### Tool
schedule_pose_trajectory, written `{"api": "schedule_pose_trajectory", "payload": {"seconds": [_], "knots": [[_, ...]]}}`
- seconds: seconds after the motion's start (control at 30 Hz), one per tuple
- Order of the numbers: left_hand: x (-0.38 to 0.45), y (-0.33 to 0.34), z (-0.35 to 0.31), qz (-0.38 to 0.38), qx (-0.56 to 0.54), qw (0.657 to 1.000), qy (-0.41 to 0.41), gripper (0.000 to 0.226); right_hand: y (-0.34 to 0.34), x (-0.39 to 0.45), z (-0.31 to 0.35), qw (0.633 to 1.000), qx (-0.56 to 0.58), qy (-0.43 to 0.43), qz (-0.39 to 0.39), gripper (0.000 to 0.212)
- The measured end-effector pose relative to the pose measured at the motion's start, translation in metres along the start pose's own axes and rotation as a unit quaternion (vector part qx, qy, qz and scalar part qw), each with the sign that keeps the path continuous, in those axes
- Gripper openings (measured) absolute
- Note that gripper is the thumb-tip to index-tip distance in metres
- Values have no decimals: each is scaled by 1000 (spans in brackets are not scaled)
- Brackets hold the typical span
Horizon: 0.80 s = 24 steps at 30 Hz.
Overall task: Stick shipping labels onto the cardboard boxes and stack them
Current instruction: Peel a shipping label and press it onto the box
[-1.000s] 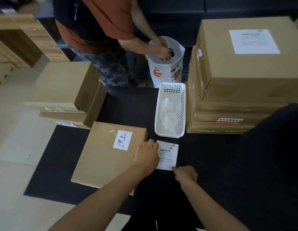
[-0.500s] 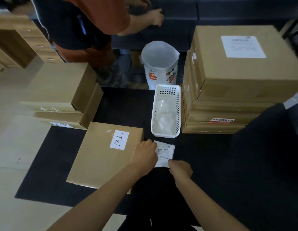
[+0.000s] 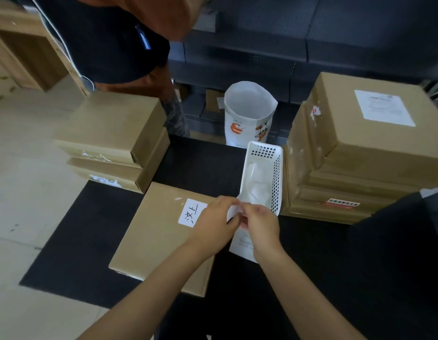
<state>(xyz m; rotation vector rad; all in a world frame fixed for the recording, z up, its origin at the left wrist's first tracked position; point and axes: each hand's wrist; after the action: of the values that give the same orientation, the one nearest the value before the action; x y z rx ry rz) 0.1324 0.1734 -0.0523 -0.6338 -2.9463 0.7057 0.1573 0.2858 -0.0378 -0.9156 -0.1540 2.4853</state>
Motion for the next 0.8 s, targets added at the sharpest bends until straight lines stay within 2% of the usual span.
{"api": "schedule_pose_trajectory", "payload": {"seconds": [0.13, 0.37, 0.53, 0.8], "knots": [[2, -38, 5, -24, -29, 999, 19, 24, 30, -11, 14, 999, 24, -18, 16, 14], [5, -91, 35, 19, -7, 998, 65, 24, 86, -29, 19, 993, 115, -32, 0, 18], [10, -128, 57, 27, 44, 992, 112, 24, 127, -30, 14, 985, 162, -55, 0, 28], [10, -156, 73, 36, 133, 969, 203, 26, 154, -46, 10, 965, 259, -42, 20, 23]]}}
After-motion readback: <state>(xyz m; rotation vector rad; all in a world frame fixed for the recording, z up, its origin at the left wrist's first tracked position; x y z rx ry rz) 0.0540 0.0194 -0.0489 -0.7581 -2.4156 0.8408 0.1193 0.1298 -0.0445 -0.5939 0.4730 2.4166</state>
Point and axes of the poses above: each hand's wrist, its own x-axis towards the middle knuckle, its own y-axis out of the palm, z = x × y, and after that the axes turned 12 degrees about -x, right-handed
